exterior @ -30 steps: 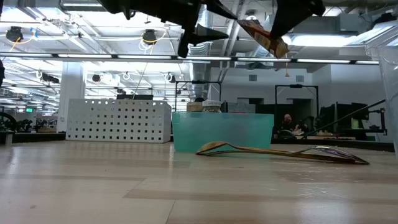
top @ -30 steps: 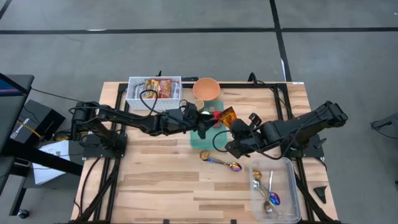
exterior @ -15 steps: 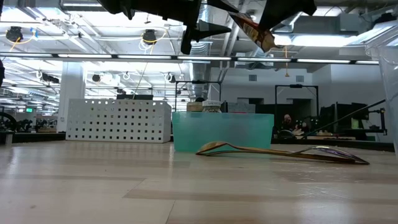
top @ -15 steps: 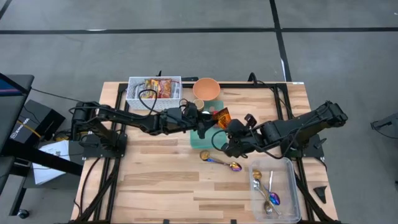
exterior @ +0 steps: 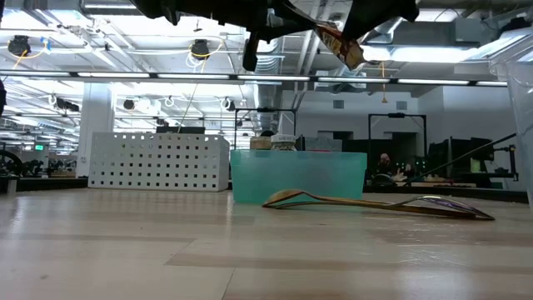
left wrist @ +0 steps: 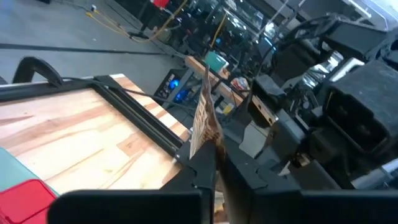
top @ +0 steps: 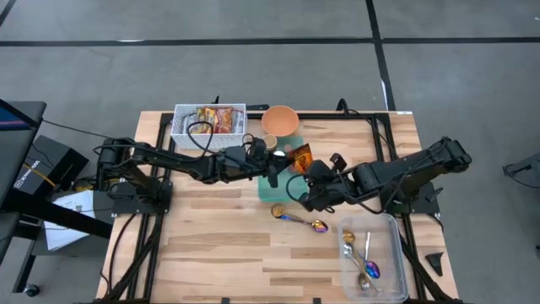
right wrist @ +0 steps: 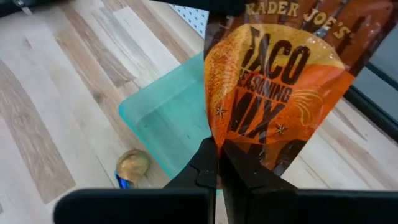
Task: Pick & Place Food Item
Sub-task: Put the orange seasoning into the blue bin, then put the blue spoon into the transparent bin
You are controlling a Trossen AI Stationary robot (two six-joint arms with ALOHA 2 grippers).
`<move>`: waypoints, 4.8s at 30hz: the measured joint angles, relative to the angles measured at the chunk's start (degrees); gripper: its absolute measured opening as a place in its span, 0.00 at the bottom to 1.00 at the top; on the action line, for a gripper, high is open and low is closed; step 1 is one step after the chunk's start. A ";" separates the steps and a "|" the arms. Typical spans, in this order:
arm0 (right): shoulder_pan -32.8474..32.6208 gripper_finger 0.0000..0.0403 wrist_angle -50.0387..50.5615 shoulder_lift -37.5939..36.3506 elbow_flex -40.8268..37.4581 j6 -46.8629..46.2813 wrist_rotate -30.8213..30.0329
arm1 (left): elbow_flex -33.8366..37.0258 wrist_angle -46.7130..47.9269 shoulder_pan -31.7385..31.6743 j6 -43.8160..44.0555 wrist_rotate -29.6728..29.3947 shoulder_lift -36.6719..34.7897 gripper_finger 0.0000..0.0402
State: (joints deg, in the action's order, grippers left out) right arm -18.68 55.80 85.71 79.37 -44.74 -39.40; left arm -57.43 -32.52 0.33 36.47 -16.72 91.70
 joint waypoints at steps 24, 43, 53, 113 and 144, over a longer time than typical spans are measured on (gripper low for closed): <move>-6.56 0.38 8.45 -1.79 -0.13 -11.34 2.08 | 0.07 14.25 2.66 -7.36 -6.72 -4.28 0.00; -11.69 0.35 10.24 -3.43 -0.04 -20.14 -0.97 | 0.02 37.75 12.06 -0.39 -35.53 -6.36 0.00; -11.69 0.35 9.77 -3.43 -0.04 -22.87 -1.14 | 2.36 34.61 12.24 4.56 -44.77 2.39 0.00; -11.69 0.33 8.46 -3.48 -0.04 -22.77 -2.65 | 5.88 20.28 8.21 -9.78 -25.61 -0.55 0.43; -11.69 0.33 8.06 -5.95 -0.02 -22.79 -1.11 | -7.89 10.70 18.71 -45.15 -3.39 24.91 0.39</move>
State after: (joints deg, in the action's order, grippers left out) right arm -30.37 63.86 79.77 79.35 -67.53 -40.51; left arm -65.32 -21.82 19.04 -8.68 -20.11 116.61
